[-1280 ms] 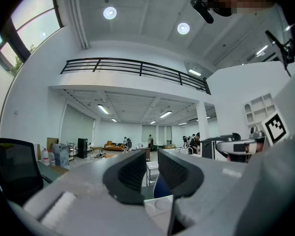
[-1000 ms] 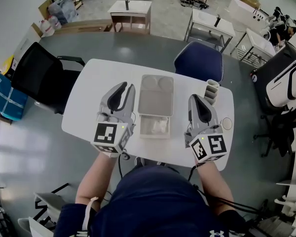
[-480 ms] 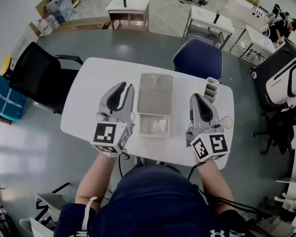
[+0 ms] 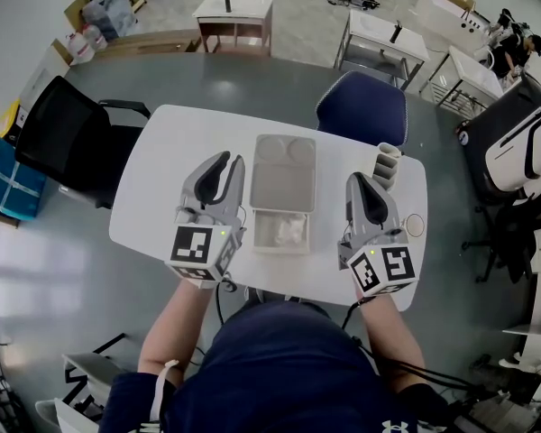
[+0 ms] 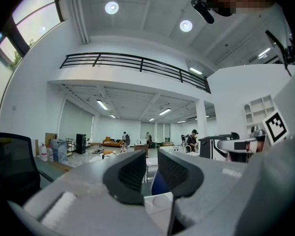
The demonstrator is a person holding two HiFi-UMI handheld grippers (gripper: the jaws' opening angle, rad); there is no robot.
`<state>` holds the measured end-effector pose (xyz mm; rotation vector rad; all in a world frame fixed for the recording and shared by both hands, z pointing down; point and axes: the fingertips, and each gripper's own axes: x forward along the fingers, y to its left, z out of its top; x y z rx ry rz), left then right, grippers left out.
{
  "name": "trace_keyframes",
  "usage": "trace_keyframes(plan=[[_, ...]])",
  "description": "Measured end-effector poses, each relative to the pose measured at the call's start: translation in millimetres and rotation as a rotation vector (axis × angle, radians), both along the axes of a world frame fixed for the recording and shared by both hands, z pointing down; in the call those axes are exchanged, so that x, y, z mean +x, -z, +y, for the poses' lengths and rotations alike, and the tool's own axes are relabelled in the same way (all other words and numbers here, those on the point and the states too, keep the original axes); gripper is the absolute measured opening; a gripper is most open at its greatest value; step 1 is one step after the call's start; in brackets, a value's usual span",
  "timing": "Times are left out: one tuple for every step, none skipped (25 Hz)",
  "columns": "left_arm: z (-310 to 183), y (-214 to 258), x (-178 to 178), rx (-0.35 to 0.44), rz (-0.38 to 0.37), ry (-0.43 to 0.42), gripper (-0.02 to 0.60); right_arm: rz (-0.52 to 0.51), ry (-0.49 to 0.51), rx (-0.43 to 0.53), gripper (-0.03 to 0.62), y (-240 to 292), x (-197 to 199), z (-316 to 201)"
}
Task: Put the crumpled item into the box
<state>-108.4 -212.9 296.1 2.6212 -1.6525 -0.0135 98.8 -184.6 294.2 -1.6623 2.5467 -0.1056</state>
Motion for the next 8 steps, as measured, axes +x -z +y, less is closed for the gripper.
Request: trace_keyframes(plan=[[-0.1,-0.4,0.6,-0.001,0.0,-0.001,0.081,0.0,0.0,0.0,0.002,-0.3,0.1,0.0],[-0.3,-0.6,0.9,-0.001,0.001,-0.002,0.081,0.001,0.0,-0.001,0.002,-0.3,0.1,-0.1],[-0.6,-0.7,0.8,-0.002,0.001,-0.002,0.081,0.001,-0.001,-0.001,0.002,-0.2,0.0,-0.4],[-1.0,-0.6,0.1,-0.002,0.0,-0.003,0.081,0.0,-0.001,-0.001,0.002,0.0,-0.5,-0.8],[-1.4,-0.7,-0.8,-0.002,-0.001,-0.003,0.081,0.001,-0.001,-0.001,0.002,0.2,-1.4,-1.1],[-1.8,-0.8,-1.9,-0.002,-0.001,-0.003,0.081,0.002,-0.001,-0.001,0.002,0.4,-2.3,-1.4],[-2.2,-1.0,-2.9,-0.002,-0.002,-0.003,0.081,0.003,-0.001,-0.001,0.002,0.5,-3.2,-1.7],[-2.6,-1.3,-3.9,-0.002,-0.002,-0.003,0.081,0.004,-0.001,-0.001,0.002,0.6,-4.2,-2.0]])
